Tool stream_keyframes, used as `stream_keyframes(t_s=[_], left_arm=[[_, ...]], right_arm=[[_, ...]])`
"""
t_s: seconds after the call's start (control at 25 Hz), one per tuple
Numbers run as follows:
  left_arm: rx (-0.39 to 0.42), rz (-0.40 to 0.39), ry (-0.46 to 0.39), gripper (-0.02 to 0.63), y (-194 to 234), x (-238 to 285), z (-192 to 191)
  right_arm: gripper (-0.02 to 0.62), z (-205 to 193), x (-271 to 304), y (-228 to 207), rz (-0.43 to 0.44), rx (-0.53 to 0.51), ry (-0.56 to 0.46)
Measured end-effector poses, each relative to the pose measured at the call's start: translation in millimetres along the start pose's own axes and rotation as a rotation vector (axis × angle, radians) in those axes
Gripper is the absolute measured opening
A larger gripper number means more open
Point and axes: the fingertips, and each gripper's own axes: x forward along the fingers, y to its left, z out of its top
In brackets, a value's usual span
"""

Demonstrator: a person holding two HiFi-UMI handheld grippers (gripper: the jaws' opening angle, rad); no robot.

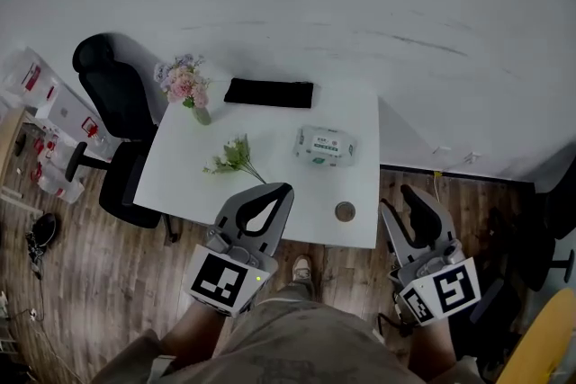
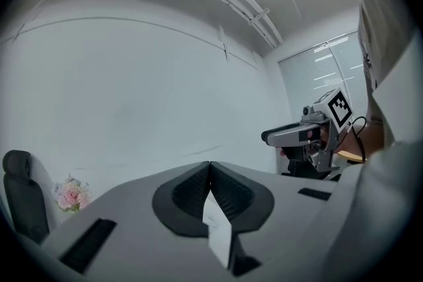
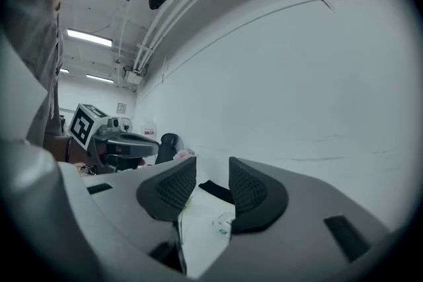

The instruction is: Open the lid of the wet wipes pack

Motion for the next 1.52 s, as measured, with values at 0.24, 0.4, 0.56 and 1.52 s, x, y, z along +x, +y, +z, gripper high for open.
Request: stream_keyframes(t_s=[0.24, 0.4, 0.56, 1.52], left_arm=[[0.011, -0.033, 0.000, 0.017, 26, 31, 3], [-0.003, -0.033, 0.005, 0.017, 30, 40, 0], [-0.012, -0.010, 0.026, 0.017, 32, 49, -6], [0.106, 0.087, 0.117, 0.017, 70, 133, -25]], right_arm=[[0.156, 2, 40, -17, -0.005, 0.005, 0.009], [0.155, 1, 50, -26, -0.002, 0.008, 0.015], [0.156, -6, 56, -36, 0.015, 0.011, 0.028], [0.164, -58, 161, -92, 0.167, -0.262, 0.263]])
